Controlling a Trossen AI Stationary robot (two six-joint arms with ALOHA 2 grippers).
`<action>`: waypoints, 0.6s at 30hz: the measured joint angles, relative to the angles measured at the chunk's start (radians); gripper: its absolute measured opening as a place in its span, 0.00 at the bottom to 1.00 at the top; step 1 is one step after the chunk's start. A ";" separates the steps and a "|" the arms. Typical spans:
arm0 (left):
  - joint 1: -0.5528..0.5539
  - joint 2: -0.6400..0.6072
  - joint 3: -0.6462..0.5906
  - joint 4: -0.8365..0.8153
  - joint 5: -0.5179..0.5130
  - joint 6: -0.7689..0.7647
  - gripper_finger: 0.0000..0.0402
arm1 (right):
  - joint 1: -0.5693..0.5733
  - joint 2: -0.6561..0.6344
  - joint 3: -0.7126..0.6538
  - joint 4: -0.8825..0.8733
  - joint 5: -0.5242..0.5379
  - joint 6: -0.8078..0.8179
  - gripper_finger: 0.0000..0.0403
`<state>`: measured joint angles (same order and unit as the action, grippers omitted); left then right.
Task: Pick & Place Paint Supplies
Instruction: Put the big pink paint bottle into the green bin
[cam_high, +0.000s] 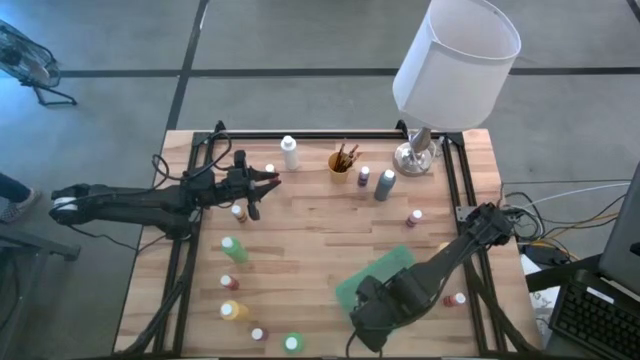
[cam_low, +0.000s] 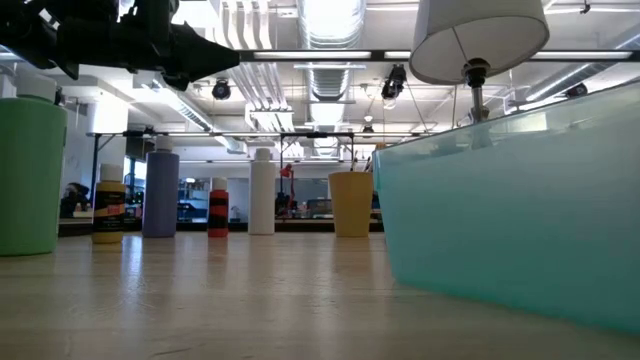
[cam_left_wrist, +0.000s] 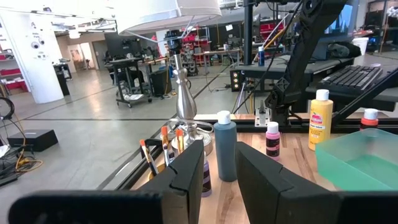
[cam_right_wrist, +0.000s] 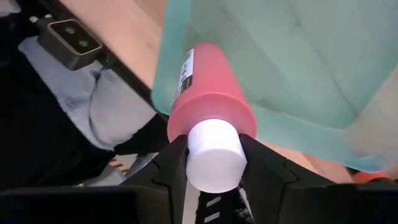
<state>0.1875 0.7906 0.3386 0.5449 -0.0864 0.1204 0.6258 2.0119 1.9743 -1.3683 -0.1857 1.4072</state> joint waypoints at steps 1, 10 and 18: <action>0.000 0.000 0.000 0.000 0.000 0.000 0.24 | 0.000 0.000 0.000 0.001 -0.002 0.003 0.29; -0.001 0.000 0.000 0.000 0.000 0.000 0.24 | 0.003 0.000 -0.002 0.027 0.001 0.029 0.28; -0.001 0.000 0.000 0.000 0.000 0.000 0.24 | 0.011 0.000 -0.024 0.047 0.012 0.053 0.29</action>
<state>0.1867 0.7910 0.3386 0.5453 -0.0864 0.1203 0.6367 2.0117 1.9508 -1.3208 -0.1741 1.4598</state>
